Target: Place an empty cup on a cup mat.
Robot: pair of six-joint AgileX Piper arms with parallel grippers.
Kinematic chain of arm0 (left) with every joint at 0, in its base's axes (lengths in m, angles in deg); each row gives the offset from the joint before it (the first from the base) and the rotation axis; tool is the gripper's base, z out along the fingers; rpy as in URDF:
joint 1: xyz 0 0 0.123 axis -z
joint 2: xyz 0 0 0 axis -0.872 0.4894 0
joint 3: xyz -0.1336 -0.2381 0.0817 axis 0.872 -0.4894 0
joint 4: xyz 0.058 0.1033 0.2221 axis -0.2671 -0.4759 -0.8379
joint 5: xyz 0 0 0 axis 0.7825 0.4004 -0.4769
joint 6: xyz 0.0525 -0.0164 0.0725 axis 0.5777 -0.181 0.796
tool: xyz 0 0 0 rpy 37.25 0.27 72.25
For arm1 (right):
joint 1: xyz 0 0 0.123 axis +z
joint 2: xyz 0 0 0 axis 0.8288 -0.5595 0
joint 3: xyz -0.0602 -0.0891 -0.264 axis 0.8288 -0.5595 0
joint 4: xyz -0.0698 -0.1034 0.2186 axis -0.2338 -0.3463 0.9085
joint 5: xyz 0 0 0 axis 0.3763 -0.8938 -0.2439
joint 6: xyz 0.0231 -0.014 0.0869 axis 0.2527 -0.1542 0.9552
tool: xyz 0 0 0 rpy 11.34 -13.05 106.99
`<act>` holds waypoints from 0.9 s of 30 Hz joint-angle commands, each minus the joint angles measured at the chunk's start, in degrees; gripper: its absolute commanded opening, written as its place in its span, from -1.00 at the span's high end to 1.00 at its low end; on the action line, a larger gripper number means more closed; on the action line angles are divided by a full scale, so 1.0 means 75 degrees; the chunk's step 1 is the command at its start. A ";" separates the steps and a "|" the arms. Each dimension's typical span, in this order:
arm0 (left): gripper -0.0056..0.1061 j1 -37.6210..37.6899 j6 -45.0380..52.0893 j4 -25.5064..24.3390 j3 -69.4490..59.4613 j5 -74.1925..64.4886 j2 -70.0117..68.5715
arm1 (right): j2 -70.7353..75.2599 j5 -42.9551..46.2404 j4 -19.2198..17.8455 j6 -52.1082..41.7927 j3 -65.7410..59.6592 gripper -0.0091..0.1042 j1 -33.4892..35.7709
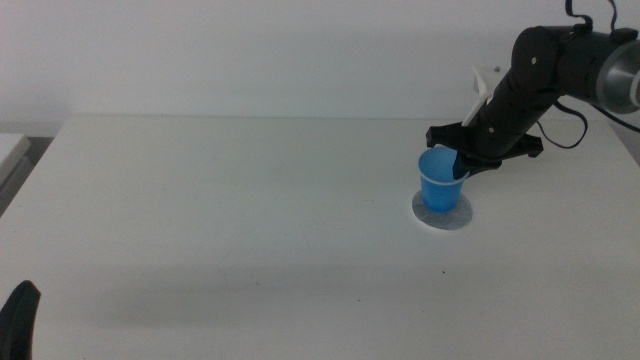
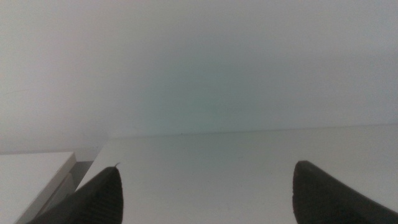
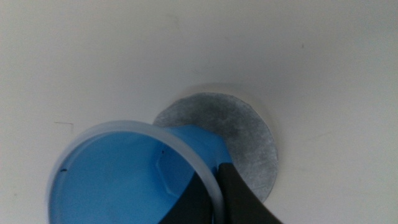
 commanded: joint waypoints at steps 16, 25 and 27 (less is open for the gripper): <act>-0.78 0.0026 -0.0021 0.0016 0.0002 0.0089 0.0037 | -0.0342 -0.0015 -0.0142 -0.0077 0.0056 0.63 -0.0086; -0.78 0.0026 -0.0021 0.0016 0.0002 0.0089 0.0037 | -0.0109 -0.0033 -0.0320 -0.0077 0.0056 0.47 -0.0146; -0.78 0.0026 -0.0021 0.0016 0.0002 0.0089 0.0037 | -0.0067 -0.0033 -0.0364 -0.0077 0.0056 0.46 -0.0146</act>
